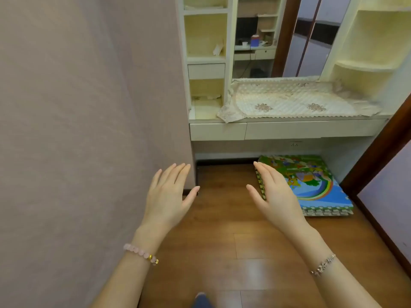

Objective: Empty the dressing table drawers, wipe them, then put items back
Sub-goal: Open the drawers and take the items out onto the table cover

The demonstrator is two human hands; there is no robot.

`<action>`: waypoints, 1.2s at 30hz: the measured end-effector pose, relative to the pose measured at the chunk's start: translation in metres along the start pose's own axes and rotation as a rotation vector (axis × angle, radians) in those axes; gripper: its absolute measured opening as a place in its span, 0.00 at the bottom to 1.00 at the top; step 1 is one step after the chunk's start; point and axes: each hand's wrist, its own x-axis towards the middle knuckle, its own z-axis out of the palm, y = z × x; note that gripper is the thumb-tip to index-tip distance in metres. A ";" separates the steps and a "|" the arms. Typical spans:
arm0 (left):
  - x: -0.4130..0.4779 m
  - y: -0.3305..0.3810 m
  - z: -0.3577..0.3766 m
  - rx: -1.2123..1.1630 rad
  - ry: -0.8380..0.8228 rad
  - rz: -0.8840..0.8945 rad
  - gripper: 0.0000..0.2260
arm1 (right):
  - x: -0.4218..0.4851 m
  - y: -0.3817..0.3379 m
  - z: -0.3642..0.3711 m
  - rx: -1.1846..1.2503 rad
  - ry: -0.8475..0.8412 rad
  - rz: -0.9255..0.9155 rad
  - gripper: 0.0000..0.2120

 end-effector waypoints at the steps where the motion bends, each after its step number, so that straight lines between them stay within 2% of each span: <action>1: 0.003 0.000 0.002 -0.007 -0.008 0.004 0.28 | 0.003 0.002 0.003 0.004 0.006 0.001 0.26; 8: 0.030 -0.007 0.043 -0.001 -0.021 0.028 0.27 | 0.021 0.023 0.032 -0.026 -0.049 0.038 0.26; 12: 0.057 -0.017 0.072 -0.002 -0.090 0.019 0.27 | 0.050 0.040 0.052 -0.034 -0.097 0.070 0.27; 22: 0.168 -0.052 0.130 -0.036 -0.195 0.006 0.27 | 0.170 0.075 0.097 -0.057 -0.179 0.111 0.27; 36: 0.297 -0.078 0.187 -0.023 -0.226 -0.017 0.27 | 0.304 0.124 0.143 -0.066 -0.199 0.095 0.27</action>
